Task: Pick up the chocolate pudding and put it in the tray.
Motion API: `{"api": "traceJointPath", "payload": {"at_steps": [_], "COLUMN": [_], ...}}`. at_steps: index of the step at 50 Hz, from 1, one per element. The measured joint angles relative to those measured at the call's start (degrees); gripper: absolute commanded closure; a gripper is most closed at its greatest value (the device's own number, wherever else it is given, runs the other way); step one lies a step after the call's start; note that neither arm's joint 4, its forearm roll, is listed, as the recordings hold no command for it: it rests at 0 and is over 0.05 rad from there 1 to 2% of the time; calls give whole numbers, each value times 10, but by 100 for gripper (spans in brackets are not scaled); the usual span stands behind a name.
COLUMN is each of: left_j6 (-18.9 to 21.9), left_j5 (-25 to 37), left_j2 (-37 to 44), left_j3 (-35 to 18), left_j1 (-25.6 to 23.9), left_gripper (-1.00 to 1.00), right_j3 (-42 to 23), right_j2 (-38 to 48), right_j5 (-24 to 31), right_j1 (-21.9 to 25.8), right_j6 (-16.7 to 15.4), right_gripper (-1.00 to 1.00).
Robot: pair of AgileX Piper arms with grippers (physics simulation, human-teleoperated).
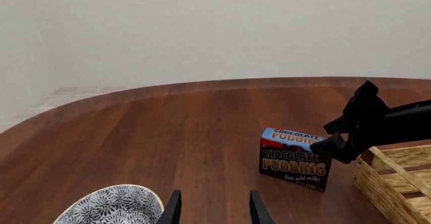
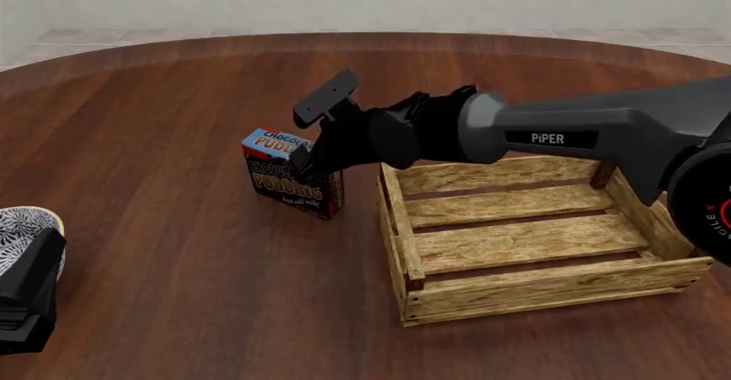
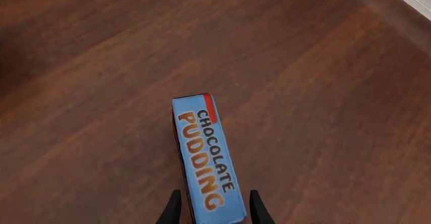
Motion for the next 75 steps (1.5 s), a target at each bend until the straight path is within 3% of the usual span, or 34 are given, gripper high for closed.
{"api": "traceJointPath", "payload": {"at_steps": [64, 65, 75], "left_j6": [-2, -1, -1], "left_j5": [2, 2, 2], "left_j2": [0, 0, 0], "left_j3": [0, 0, 0], "left_j1": [1, 1, 0], "left_gripper": [-100, -100, -100], "right_j3": [30, 32, 76], "right_j2": [14, 12, -26], "right_j5": [-37, -38, -66], "right_j1": [3, 5, 33], "right_j6": [21, 23, 29], "right_gripper": [-100, 100, 100]}}
